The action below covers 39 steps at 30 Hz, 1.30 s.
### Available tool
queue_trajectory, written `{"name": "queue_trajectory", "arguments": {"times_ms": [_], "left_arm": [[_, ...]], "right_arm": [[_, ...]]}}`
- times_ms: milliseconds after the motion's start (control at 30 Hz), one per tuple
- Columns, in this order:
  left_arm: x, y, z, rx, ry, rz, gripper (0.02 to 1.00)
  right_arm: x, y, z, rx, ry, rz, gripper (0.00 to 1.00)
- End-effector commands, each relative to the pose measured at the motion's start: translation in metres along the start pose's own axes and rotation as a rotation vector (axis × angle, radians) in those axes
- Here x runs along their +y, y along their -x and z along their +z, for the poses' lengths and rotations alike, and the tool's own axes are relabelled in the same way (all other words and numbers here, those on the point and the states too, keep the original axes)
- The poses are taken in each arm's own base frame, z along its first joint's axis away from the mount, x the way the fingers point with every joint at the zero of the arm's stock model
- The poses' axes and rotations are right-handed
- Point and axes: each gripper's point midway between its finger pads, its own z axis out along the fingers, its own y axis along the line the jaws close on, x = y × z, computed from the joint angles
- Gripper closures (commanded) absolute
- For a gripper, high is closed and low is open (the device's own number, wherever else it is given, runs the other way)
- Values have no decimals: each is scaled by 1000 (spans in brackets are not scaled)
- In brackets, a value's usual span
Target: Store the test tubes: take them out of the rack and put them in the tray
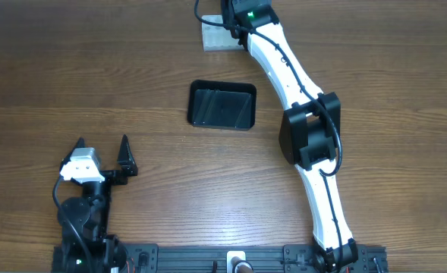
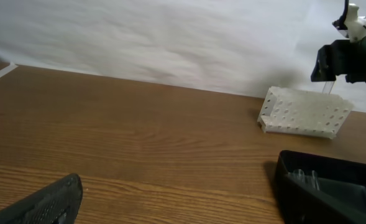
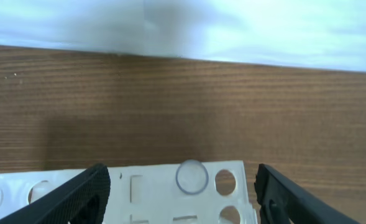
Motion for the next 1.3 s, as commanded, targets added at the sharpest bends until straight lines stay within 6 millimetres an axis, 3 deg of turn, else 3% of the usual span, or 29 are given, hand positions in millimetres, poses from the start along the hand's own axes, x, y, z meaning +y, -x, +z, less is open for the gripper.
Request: {"name": "queue_trajectory", "arguments": {"times_ms": [33,433,467,567,667,1033,1300], "left_arm": [[0,-2,0,3,-2,15,20],[0,-2,0,3,-2,15,20],[0,-2,0,3,-2,15,23],[0,-2,0,3,-2,15,20],[0,-2,0,3,-2,15,20],[0,-2,0,3,-2,15,20],[0,-2,0,3,-2,15,20]], "right_arm": [[3,1,8,-23,-10,-9,266],[0,-10,26,-9,-21,-7,286],[0,-9,26,-10,-21,-6,316],[0,-8,26,-16,-20,-3,663],[0,-7,26,-18,-20,-2,792],[1,0,21,-38,-15,4,829],[-5,33,-12,-104,-2,31,847]]}}
